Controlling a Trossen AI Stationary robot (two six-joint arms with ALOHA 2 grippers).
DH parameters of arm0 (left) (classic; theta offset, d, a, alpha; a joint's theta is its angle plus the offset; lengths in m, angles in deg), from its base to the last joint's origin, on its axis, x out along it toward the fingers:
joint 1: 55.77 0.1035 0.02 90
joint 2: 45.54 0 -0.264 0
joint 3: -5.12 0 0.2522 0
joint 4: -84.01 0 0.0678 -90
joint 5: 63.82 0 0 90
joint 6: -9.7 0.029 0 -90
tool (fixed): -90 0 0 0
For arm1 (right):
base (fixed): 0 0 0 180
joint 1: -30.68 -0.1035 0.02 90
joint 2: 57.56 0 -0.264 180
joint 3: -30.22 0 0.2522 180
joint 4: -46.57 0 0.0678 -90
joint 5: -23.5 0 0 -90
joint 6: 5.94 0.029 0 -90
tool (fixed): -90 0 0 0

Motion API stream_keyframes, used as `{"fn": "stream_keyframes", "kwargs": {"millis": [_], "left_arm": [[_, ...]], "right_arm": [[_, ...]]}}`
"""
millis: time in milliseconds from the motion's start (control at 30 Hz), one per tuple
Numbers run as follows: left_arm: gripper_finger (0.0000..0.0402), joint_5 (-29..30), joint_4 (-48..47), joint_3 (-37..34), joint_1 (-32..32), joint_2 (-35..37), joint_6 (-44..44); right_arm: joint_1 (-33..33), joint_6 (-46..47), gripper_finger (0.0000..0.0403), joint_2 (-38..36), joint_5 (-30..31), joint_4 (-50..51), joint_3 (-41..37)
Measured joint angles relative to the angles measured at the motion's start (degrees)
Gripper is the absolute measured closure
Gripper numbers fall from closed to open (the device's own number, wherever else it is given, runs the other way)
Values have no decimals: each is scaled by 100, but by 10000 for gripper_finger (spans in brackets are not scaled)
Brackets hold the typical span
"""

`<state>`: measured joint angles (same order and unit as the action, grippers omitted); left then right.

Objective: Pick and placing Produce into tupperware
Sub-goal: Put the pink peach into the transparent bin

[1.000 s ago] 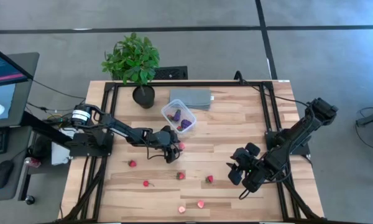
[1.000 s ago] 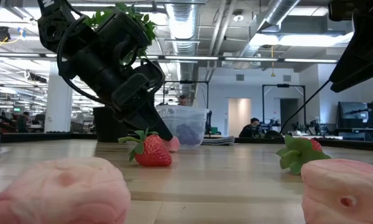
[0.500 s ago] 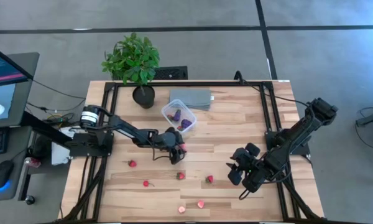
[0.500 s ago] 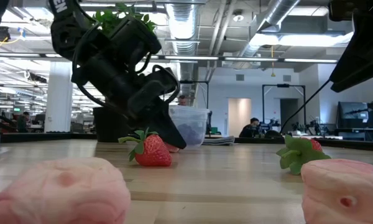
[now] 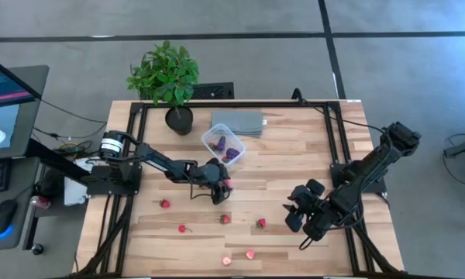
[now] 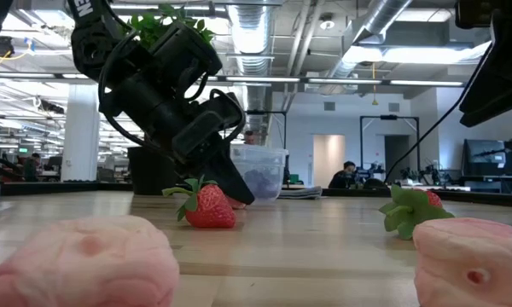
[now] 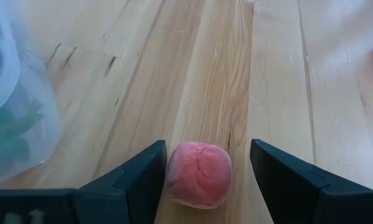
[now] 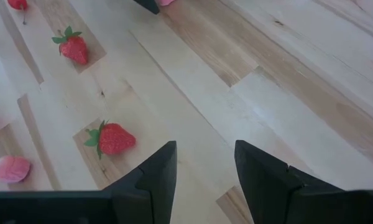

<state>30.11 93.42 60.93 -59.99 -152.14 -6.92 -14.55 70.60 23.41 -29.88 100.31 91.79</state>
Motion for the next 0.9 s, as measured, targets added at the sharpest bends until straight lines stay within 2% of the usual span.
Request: {"fn": "stream_keyframes", "kwargs": {"millis": [400, 900], "left_arm": [[195, -41, -445, -4, 0, 161, 81], [231, -2, -523, -18, -1, 233, 10]], "right_arm": [[0, 2, 221, 0, 0, -14, 0], [0, 2, 225, 0, 0, -38, 0]]}}
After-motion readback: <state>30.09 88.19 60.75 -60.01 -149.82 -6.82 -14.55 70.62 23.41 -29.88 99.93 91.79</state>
